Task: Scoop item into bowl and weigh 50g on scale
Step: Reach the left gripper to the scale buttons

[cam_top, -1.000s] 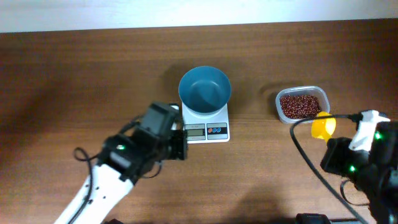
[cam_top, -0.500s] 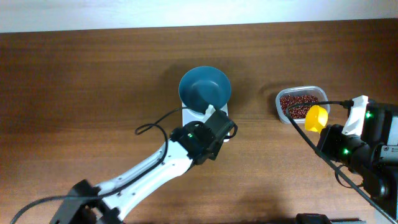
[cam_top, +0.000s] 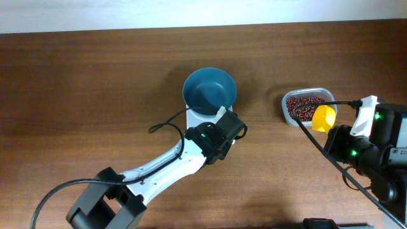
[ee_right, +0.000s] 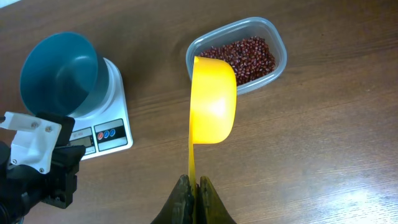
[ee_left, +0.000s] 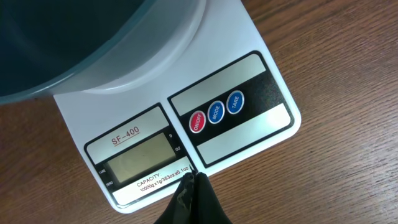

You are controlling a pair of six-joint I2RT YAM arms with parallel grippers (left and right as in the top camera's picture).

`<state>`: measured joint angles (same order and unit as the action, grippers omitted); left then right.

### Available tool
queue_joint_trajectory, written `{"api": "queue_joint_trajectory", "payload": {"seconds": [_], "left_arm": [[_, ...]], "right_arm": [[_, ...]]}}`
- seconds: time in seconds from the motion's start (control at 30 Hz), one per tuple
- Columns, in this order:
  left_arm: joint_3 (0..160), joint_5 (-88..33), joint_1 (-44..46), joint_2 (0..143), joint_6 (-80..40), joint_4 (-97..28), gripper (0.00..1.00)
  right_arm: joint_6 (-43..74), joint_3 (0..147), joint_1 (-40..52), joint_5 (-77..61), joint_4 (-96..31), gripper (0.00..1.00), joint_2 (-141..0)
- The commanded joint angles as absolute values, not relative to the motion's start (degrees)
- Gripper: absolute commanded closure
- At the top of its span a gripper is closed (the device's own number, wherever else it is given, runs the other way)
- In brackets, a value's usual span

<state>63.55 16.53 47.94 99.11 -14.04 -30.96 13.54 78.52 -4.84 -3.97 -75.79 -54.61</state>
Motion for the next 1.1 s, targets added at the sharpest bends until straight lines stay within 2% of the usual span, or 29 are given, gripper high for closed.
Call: {"api": "queue_joint_trajectory", "payload": {"seconds": [0.0, 0.3, 1.07], "left_arm": [[64.47, 17.21, 48.01, 99.44, -12.03, -30.41, 1.0], [60.31, 17.89, 47.97, 99.44, -12.03, -22.81, 1.0], [57.89, 21.91, 47.94, 104.2, -11.88, -15.42, 1.0]], "right_arm": [[13.98, 78.43, -5.06, -4.29, -75.59, 0.96, -54.48], [14.0, 78.43, -5.06, -4.32, -75.83, 0.96, -54.48], [13.96, 78.43, -5.06, -4.27, -75.72, 0.96, -54.48]]}}
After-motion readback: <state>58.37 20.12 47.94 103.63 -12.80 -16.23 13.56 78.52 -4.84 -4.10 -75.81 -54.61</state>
